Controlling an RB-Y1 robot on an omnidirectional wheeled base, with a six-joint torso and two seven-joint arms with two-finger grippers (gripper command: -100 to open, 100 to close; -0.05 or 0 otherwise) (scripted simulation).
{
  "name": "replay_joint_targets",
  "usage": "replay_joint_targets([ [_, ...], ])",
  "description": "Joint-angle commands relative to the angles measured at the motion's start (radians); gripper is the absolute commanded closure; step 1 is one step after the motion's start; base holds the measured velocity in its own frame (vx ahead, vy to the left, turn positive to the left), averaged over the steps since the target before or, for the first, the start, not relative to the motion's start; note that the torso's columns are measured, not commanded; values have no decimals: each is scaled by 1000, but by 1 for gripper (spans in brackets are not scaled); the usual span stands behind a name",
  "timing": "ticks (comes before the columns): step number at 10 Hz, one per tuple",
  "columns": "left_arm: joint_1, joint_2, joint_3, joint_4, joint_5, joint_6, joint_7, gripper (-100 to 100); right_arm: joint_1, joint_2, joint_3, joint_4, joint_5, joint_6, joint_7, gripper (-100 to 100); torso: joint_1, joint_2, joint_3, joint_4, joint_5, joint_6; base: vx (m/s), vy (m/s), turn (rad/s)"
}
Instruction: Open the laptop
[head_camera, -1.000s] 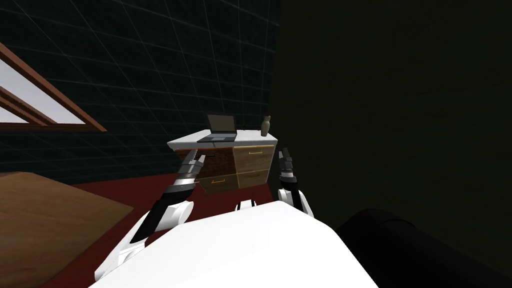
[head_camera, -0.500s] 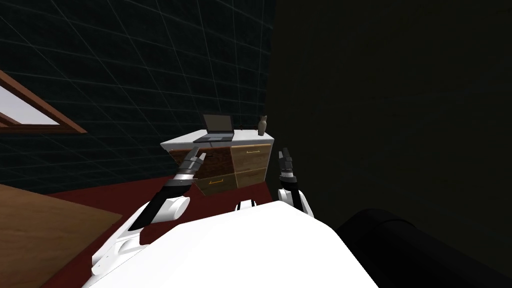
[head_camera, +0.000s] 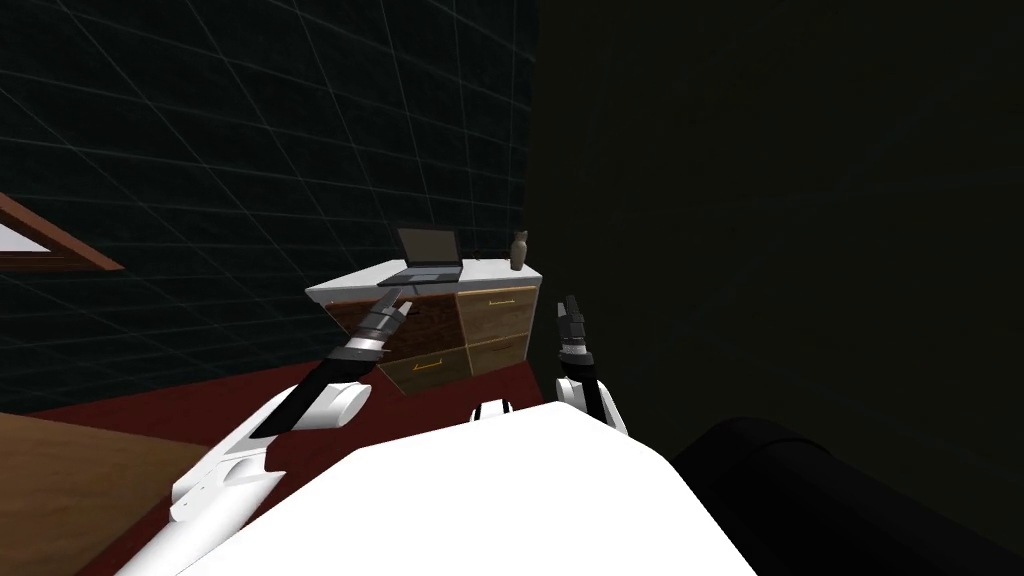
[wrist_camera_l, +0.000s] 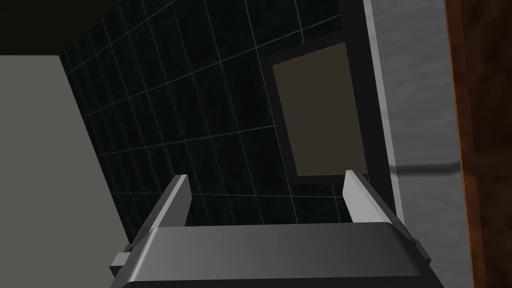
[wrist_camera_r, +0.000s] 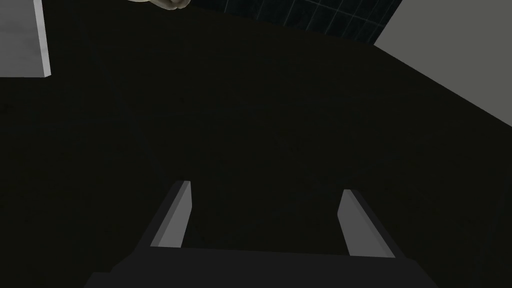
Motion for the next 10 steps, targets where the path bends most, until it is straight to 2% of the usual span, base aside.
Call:
replay_joint_targets([
  [1, -33, 82, 5, 26, 26, 23, 12, -100, 0, 0, 0, 0, 0, 0, 0, 0, 0, 0, 0, 0, 0, 1, -21, 4, -79],
  [2, -62, 112, 8, 50, 50, 43, 23, -100, 0, 0, 0, 0, 0, 0, 0, 0, 0, 0, 0, 0, 0, 0, -21, 5, -158],
  [3, -62, 141, 8, 50, 50, 43, 23, -100, 0, 0, 0, 0, 0, 0, 0, 0, 0, 0, 0, 0, 0, 1, -15, 6, -59],
  [4, -91, 171, 11, 75, 74, 64, 35, -100, 0, 0, 0, 0, 0, 0, 0, 0, 0, 0, 0, 0, 0, 0, -15, 3, -107],
  [5, -91, 205, 11, 75, 74, 64, 35, -100, 0, 0, 0, 0, 0, 0, 0, 0, 0, 0, 0, 0, 0, 1, -14, 5, -65],
  [6, -119, 234, 13, 101, 99, 85, 47, -100, 0, 0, 0, 0, 0, 0, 0, 0, 0, 0, 0, 0, 0, 0, -12, 7, -109],
  [7, -119, 263, 13, 101, 99, 85, 47, -100, 0, 0, 0, 0, 0, 0, 0, 0, 0, 0, 0, 0, 0, 1, -7, 7, -69],
  [8, -147, 296, 14, 128, 125, 106, 60, -100, 0, 0, 0, 0, 0, 0, 0, 0, 0, 0, 0, 0, 0, 0, -3, 6, -119],
  [9, -147, 328, 14, 128, 125, 106, 60, -100, 0, 0, 0, 0, 0, 0, 0, 0, 0, 0, 0, 0, 0, 1, -2, 8, -55],
  [10, -173, 358, 15, 154, 151, 128, 74, -100, 0, 0, 0, 0, 0, 0, 0, 0, 0, 0, 0, 0, 0, 0, 3, 7, -100],
])
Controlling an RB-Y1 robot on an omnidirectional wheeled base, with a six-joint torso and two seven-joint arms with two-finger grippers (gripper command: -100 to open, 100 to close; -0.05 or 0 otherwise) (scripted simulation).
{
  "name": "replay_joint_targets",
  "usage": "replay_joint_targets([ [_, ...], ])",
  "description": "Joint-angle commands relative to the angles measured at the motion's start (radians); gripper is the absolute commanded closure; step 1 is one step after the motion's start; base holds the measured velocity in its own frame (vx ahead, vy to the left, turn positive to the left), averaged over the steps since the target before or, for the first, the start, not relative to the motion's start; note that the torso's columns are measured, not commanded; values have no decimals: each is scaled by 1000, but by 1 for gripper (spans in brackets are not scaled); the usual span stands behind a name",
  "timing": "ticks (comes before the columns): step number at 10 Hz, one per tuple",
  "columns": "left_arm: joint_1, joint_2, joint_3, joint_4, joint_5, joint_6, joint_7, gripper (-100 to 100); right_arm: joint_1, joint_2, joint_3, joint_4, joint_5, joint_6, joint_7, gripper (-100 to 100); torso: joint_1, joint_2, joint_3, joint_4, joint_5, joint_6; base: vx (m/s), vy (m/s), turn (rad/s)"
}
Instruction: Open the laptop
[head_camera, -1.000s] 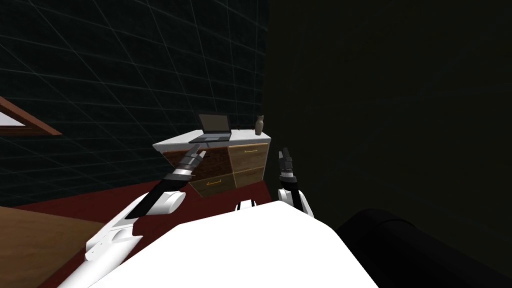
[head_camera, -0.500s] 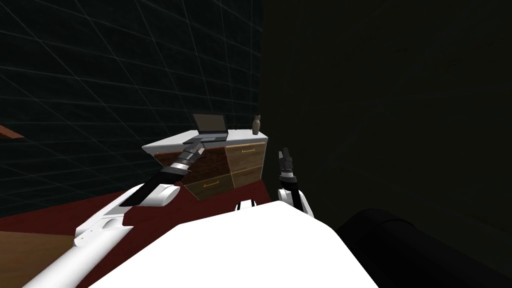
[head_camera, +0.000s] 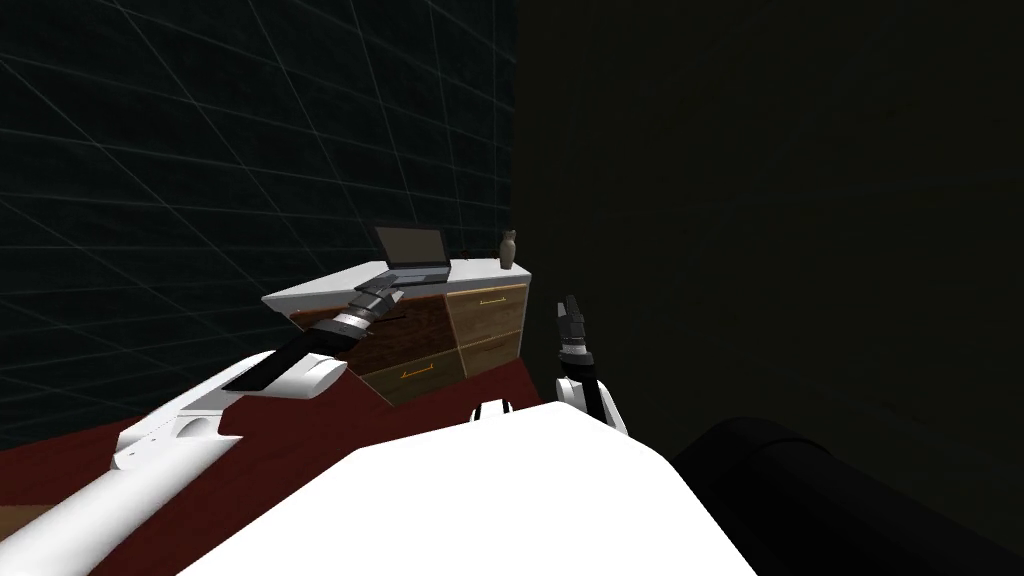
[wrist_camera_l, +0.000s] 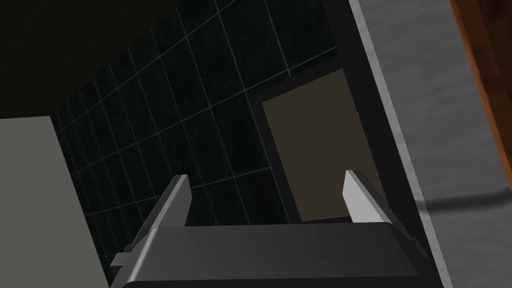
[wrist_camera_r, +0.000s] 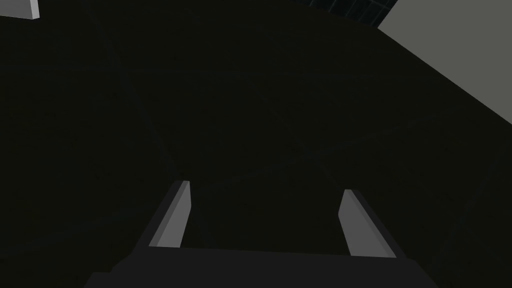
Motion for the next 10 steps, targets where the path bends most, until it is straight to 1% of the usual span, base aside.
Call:
replay_joint_targets([
  [1, -35, 82, -2, 35, 30, 26, 15, -100, 0, 0, 0, 0, 0, 0, 0, 0, 0, 0, 0, 0, 0, 1, 5, 8, -63],
  [2, -35, 90, -2, 35, 30, 26, 15, -100, 0, 0, 0, 0, 0, 0, 0, 0, 0, 0, 0, 0, 0, 0, 0, 0, 0],
  [3, -61, 130, -2, 62, 56, 48, 30, -100, 0, 0, 0, 0, 0, 0, 0, 0, 0, 0, 0, 0, 0, 0, 7, 5, -85],
  [4, -61, 152, -2, 62, 56, 48, 30, -100, 0, 0, 0, 0, 0, 0, 0, 0, 0, 0, 0, 0, 0, 1, 8, 8, -72],
  [5, -85, 186, -3, 89, 83, 71, 45, -100, 0, 0, 0, 0, 0, 0, 0, 0, 0, 0, 0, 0, 0, 0, 16, 10, -99],
  [6, -85, 213, -3, 89, 83, 71, 45, -100, 0, 0, 0, 0, 0, 0, 0, 0, 0, 0, 0, 0, 0, 1, 15, 11, -61],
  [7, -108, 244, -4, 116, 111, 94, 61, -100, 0, 0, 0, 0, 0, 0, 0, 0, 0, 0, 0, 0, 0, 0, 24, 13, -87],
  [8, -108, 273, -4, 116, 111, 94, 61, -100, 0, 0, 0, 0, 0, 0, 0, 0, 0, 0, 0, 0, 0, 0, 21, 15, -49],
  [9, -130, 304, -6, 142, 138, 117, 77, -100, 0, 0, 0, 0, 0, 0, 0, 0, 0, 0, 0, 0, 0, 0, 27, 16, -81],
  [10, -130, 333, -6, 142, 138, 117, 77, -100, 0, 0, 0, 0, 0, 0, 0, 0, 0, 0, 0, 0, 0, 0, 25, 14, -44],
])
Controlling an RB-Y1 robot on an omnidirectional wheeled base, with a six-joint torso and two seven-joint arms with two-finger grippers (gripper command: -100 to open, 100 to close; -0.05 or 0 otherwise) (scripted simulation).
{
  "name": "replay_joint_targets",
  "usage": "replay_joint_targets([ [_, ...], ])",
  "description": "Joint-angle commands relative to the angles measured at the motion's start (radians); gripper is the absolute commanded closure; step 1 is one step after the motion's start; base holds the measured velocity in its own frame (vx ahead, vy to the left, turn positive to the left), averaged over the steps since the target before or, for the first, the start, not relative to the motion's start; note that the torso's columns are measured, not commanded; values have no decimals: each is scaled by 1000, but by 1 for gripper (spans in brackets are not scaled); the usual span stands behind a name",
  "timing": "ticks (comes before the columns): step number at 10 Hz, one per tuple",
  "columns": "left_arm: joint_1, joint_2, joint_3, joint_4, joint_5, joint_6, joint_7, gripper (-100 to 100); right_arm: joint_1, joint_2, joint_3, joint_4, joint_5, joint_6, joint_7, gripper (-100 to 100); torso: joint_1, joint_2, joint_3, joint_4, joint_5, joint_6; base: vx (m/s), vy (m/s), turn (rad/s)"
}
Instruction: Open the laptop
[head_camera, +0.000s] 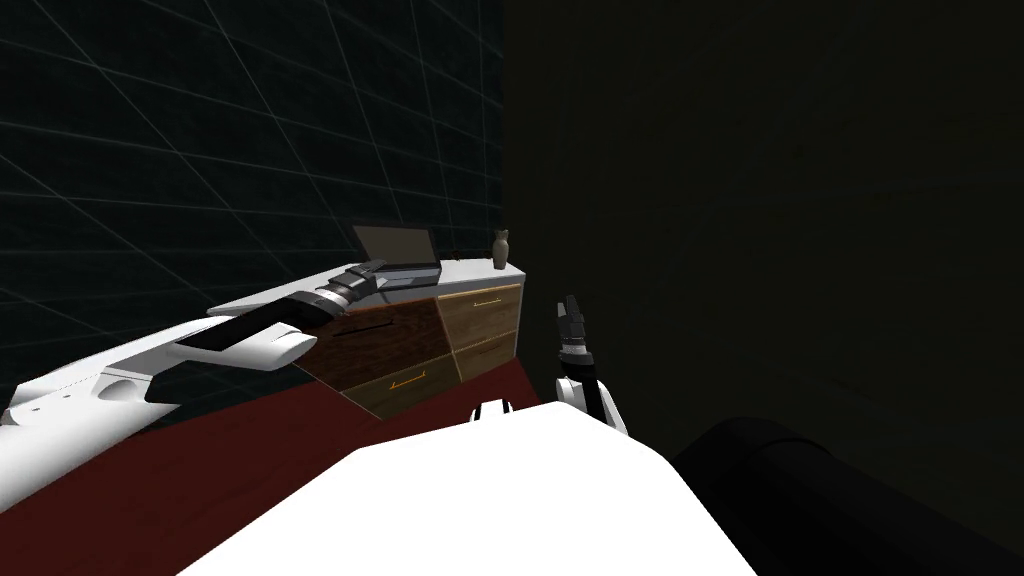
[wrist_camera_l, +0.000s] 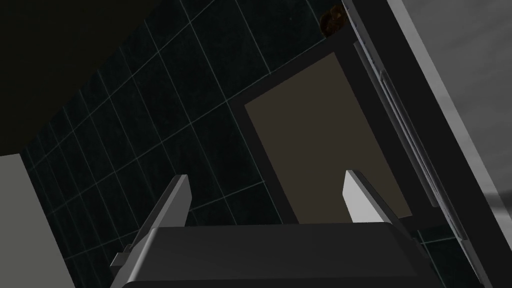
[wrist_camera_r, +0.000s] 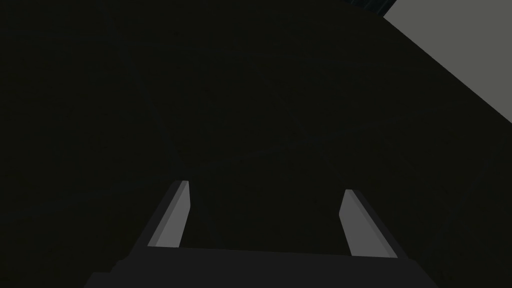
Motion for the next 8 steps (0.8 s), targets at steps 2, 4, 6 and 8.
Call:
replay_joint_targets([
  [2, -29, 105, 0, 34, 42, 40, 26, -100, 0, 0, 0, 0, 0, 0, 0, 0, 0, 0, 0, 0, 0, 0, 33, 13, -59],
  [4, -48, 162, -3, 60, 69, 63, 43, -100, 0, 0, 0, 0, 0, 0, 0, 0, 0, 0, 0, 0, 0, 0, 35, 19, -50],
  [6, -65, 215, -7, 86, 96, 85, 60, -100, 0, 0, 0, 0, 0, 0, 0, 0, 0, 0, 0, 0, 0, 0, 42, 17, -48],
  [8, -80, 267, -12, 111, 122, 107, 77, -100, 0, 0, 0, 0, 0, 0, 0, 0, -1, 0, 0, 0, 0, 0, 50, 14, -46],
])
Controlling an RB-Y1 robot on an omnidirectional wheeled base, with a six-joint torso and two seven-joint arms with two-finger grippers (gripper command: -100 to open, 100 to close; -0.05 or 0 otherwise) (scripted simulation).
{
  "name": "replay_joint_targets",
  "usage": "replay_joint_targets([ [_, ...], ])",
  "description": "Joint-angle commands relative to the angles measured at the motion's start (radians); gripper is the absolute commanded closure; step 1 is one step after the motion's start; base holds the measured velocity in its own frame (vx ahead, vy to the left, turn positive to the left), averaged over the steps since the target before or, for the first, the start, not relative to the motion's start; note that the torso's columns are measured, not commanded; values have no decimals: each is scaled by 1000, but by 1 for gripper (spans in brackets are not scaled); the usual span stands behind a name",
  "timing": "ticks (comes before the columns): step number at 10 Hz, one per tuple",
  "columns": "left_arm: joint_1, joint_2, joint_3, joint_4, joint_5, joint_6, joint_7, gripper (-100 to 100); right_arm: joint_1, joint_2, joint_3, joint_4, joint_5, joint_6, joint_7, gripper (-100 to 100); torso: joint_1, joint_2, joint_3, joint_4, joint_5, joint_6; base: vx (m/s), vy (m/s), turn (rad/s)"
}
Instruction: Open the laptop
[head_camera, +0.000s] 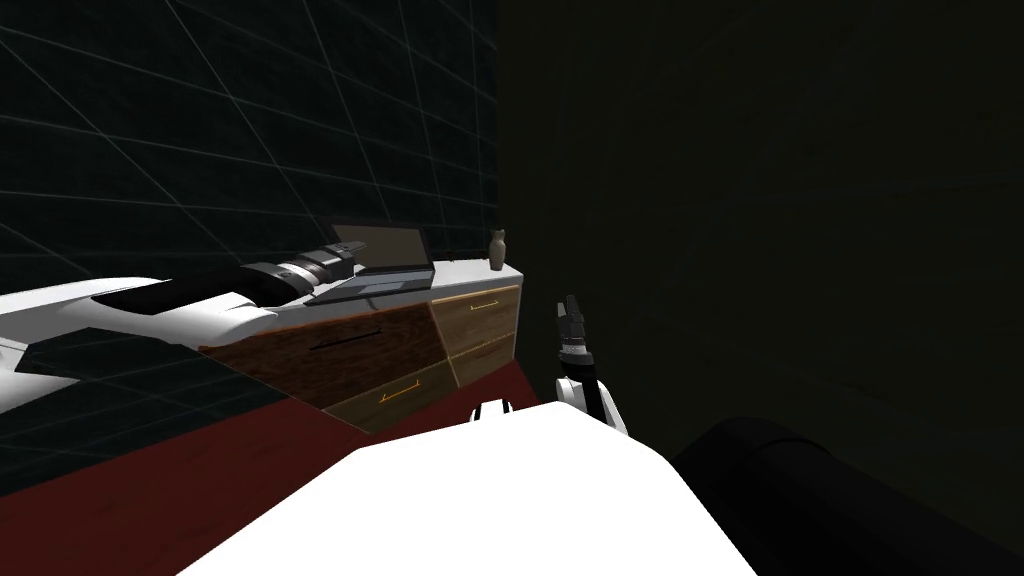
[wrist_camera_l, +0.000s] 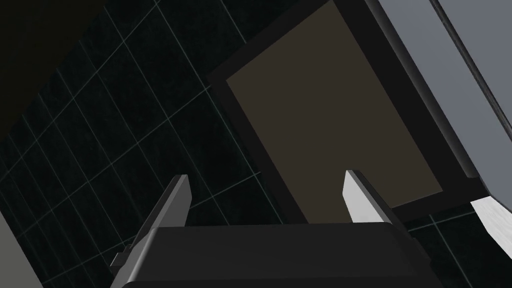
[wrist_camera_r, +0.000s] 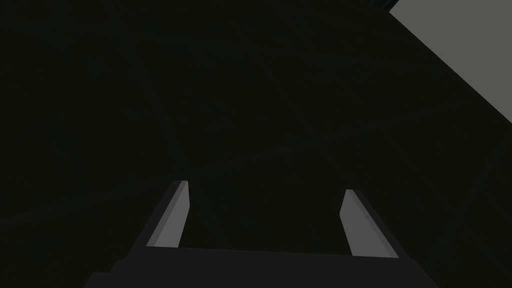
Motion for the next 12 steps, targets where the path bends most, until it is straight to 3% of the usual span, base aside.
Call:
replay_joint_targets([
  [1, -31, 71, -25, 56, 39, 19, 26, -100, 0, 0, 0, 0, 0, 0, 0, 0, 1, 0, 0, 0, 0, 0, 48, 33, -28],
  [4, -43, 130, -30, 80, 64, 40, 43, -100, 0, 0, 0, 0, 0, 0, 0, 0, 0, 0, 0, 0, 0, 0, 52, 22, -33],
  [9, -80, 312, -65, 185, 177, 134, 125, -100, 0, 0, 0, 0, 0, 0, 0, 0, 1, -2, -1, -1, 1, 0, 113, 47, -25],
  [11, -83, 348, -73, 203, 197, 150, 140, -100, 0, 0, 0, 0, 0, 0, 0, 0, -1, 3, 2, 1, 0, 0, 79, 34, 2],
  [12, -83, 348, -73, 203, 197, 150, 140, -100, 0, 0, 0, 0, 0, 0, 0, 0, -1, 4, 2, 1, 0, 0, 59, 27, 0],
])
